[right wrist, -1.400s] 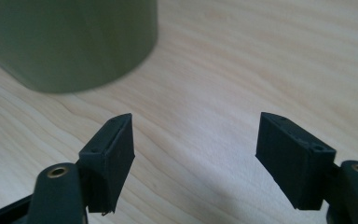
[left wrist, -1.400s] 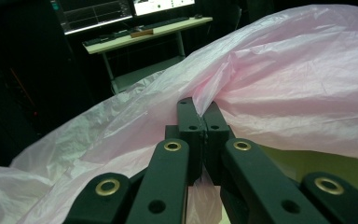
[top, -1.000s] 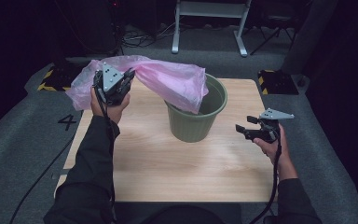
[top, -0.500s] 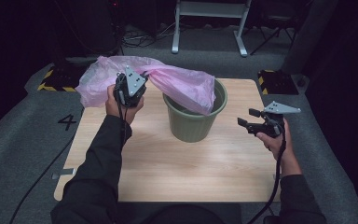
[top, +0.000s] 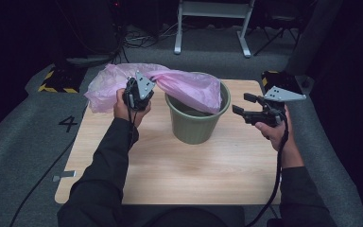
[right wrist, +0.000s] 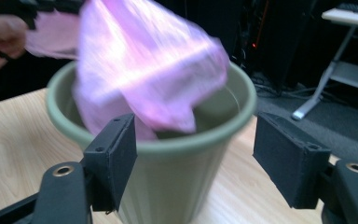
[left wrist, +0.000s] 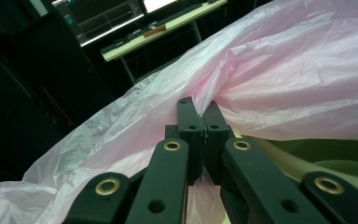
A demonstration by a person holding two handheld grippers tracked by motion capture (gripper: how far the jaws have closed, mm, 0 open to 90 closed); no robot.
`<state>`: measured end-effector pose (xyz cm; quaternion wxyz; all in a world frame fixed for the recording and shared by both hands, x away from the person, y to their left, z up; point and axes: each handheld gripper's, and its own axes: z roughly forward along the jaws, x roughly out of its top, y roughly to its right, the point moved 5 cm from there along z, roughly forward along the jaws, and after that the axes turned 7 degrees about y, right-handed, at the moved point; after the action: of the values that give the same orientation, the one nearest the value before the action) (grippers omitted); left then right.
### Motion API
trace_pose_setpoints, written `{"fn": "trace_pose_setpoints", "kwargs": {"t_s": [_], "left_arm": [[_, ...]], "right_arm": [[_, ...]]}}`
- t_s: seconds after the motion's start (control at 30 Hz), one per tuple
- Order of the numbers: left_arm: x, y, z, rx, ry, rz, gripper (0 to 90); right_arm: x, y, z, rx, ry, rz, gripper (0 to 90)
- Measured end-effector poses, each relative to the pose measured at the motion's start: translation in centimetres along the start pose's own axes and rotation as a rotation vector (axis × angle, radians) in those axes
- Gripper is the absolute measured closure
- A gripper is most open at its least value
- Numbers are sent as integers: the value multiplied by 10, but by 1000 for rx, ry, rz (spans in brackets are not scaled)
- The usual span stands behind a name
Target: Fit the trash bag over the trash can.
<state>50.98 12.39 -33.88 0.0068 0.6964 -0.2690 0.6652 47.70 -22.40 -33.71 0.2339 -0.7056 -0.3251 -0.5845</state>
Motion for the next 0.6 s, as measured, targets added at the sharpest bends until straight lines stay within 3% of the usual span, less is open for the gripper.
{"fn": "trace_pose_setpoints", "kwargs": {"t_s": [0.17, 0.27, 0.4, 0.47, 0.53, 0.6], "left_arm": [[0, 4, 0, 0, 4, 22, 895], [-1, 3, -1, -1, 8, 5, 895], [-3, 2, -4, -9, 20, -5, 894], [-4, 2, -7, -17, 31, -5, 894], [-5, 4, -9, -30, 43, -21, 894], [-6, 7, -10, -45, 48, -24, 894]], "right_arm": [[19, -21, 16, 88, 2, -29, 321], [21, -35, 32, 136, -28, -63, 351], [19, -40, 55, 139, -93, -84, 513], [17, -39, 65, 104, -143, -74, 611], [18, -42, 71, 114, -146, -76, 671], [18, -43, 78, 91, -169, -99, 713]]}}
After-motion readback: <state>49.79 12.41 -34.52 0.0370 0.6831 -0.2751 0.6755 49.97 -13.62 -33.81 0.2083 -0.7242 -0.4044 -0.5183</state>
